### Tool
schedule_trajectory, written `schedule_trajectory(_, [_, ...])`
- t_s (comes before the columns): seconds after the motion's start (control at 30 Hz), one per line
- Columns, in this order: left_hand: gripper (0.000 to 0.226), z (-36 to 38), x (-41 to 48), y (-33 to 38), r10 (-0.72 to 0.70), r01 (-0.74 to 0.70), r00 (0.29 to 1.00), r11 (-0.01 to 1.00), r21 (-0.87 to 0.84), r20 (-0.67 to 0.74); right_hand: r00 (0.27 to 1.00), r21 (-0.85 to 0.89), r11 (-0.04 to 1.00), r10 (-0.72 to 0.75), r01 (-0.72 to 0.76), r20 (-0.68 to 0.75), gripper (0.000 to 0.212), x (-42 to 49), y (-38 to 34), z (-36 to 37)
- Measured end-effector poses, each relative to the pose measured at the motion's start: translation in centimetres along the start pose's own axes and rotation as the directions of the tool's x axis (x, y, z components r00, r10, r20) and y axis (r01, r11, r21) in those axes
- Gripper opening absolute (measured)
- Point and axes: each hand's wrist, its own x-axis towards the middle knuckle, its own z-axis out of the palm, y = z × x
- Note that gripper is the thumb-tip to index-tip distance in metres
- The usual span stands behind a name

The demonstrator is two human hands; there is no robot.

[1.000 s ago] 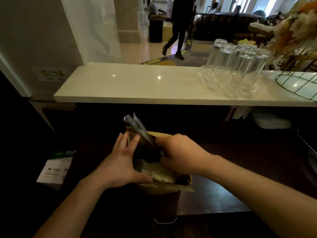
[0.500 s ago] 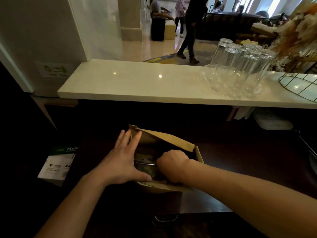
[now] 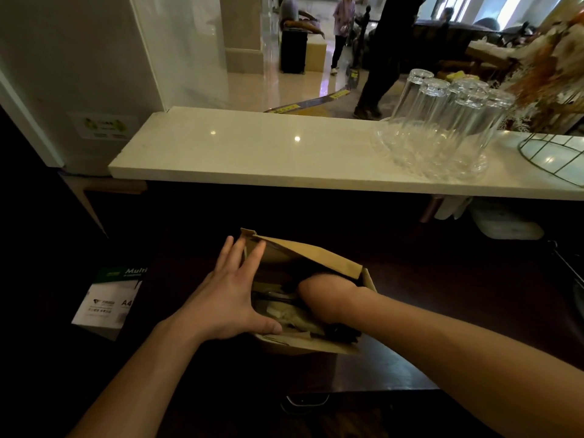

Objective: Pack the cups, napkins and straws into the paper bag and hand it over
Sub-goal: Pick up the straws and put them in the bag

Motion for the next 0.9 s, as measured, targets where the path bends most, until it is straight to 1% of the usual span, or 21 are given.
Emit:
schedule_trajectory(0.07, [0.137,0.0,0.1,0.0,0.001,0.000,1.000,1.000,0.004,-0.007,1.000,-0.011,1.000,0.011,-0.011,-0.024,0.023,0.0,0.1,0.0])
schedule_trajectory(0.17, [0.136,0.1,0.2,-0.1,0.004,-0.004,1.000,1.000,0.005,-0.010,0.999,0.000,1.000,0.026,-0.026,-0.019,0.024,-0.2,0.3,0.0])
schedule_trajectory(0.27, [0.133,0.3,0.3,-0.2,0.006,-0.006,1.000,1.000,-0.020,-0.031,0.998,-0.004,1.000,0.004,-0.005,-0.056,0.024,-0.7,0.3,0.0])
schedule_trajectory(0.4, [0.122,0.5,0.5,-0.3,-0.008,0.003,0.998,0.997,-0.077,-0.062,0.987,-0.031,0.998,-0.063,0.059,-0.149,0.025,-1.8,-0.1,-0.8])
schedule_trajectory(0.53, [0.108,0.7,0.4,-0.1,-0.019,0.000,0.994,0.986,-0.169,-0.112,0.947,0.047,0.990,-0.113,0.133,-0.302,0.028,-3.5,-0.4,-1.9])
schedule_trajectory(0.6, [0.101,0.7,0.4,-0.2,-0.034,-0.001,0.989,0.970,-0.244,-0.140,0.900,0.121,0.975,-0.121,0.187,-0.419,0.026,-4.9,-0.2,-2.5])
schedule_trajectory(0.67, [0.095,0.6,0.4,-0.2,-0.044,-0.017,0.982,0.949,-0.316,-0.184,0.816,0.190,0.948,-0.104,0.253,-0.568,0.021,-6.6,0.5,-3.0])
schedule_trajectory(0.7, [0.093,0.6,0.4,-0.2,-0.053,-0.027,0.976,0.935,-0.354,-0.213,0.760,0.240,0.929,-0.065,0.283,-0.647,0.019,-7.6,1.1,-3.2])
schedule_trajectory(0.77, [0.087,0.6,0.3,-0.3,-0.076,-0.059,0.957,0.895,-0.442,-0.281,0.649,0.357,0.877,0.070,0.322,-0.758,0.017,-9.7,2.4,-3.2])
schedule_trajectory(0.8, [0.083,0.7,0.1,-0.4,-0.088,-0.079,0.946,0.871,-0.484,-0.312,0.604,0.408,0.851,0.142,0.330,-0.784,0.016,-10.6,3.1,-2.9])
schedule_trajectory(0.83, [0.080,0.8,-0.1,-0.5,-0.105,-0.096,0.936,0.841,-0.532,-0.335,0.574,0.459,0.824,0.211,0.331,-0.792,0.015,-11.4,3.8,-2.4])
schedule_trajectory(0.87, [0.078,1.0,-0.3,-0.7,-0.130,-0.111,0.928,0.798,-0.593,-0.349,0.557,0.512,0.794,0.275,0.328,-0.784,0.014,-12.3,4.3,-1.8])
schedule_trajectory(0.9, [0.082,1.1,-0.7,-1.0,-0.160,-0.124,0.923,0.737,-0.664,-0.350,0.554,0.569,0.757,0.337,0.322,-0.762,0.014,-13.1,4.8,-1.0])
